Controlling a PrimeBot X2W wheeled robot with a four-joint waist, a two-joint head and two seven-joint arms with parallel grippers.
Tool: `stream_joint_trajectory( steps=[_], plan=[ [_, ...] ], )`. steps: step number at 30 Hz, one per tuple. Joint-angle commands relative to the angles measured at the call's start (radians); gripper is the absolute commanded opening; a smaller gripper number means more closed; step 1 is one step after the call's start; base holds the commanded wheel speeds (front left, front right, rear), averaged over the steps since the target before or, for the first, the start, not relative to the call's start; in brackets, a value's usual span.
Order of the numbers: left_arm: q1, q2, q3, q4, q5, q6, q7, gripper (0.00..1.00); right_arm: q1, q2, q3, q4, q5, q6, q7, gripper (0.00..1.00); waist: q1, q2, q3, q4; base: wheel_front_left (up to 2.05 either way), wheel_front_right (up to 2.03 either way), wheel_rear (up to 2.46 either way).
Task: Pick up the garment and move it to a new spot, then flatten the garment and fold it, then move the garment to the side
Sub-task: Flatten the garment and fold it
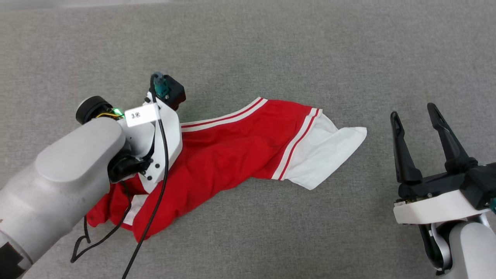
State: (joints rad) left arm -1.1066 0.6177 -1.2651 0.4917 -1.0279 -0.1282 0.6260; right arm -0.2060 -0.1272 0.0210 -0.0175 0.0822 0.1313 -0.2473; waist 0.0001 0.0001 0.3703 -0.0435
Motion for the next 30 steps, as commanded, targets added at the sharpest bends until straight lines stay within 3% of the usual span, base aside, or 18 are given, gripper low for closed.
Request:
stream_joint_trajectory(
  steps=[1,11,21,30],
  plan=[
    [0.030,0.006,-0.015,0.002,0.008,-0.001,-0.015,0.00,-0.004,0.002,0.000,0.002,-0.001,-0.001,-0.007,1.00,-0.0001,-0.0001,-0.016,0.011,0.00,0.00,0.00],
    [-0.074,0.079,0.010,-0.168,0.131,0.009,-0.212,0.00,0.053,0.009,-0.021,0.003,0.000,-0.001,0.003,1.00,-0.0001,-0.0001,-0.105,0.062,0.00,0.00,0.00],
    [-0.180,0.141,0.037,-0.336,0.202,0.052,-0.188,0.00,0.061,0.023,-0.013,-0.009,0.006,-0.001,0.005,1.00,-0.0001,-0.0001,-0.108,0.044,0.00,0.00,0.00],
    [-0.275,0.101,0.033,-0.240,0.255,0.035,-0.166,0.00,0.018,0.034,-0.006,-0.024,0.008,-0.001,-0.005,1.00,-0.0001,-0.0001,0.000,-0.030,0.00,0.00,0.00]
  ],
)
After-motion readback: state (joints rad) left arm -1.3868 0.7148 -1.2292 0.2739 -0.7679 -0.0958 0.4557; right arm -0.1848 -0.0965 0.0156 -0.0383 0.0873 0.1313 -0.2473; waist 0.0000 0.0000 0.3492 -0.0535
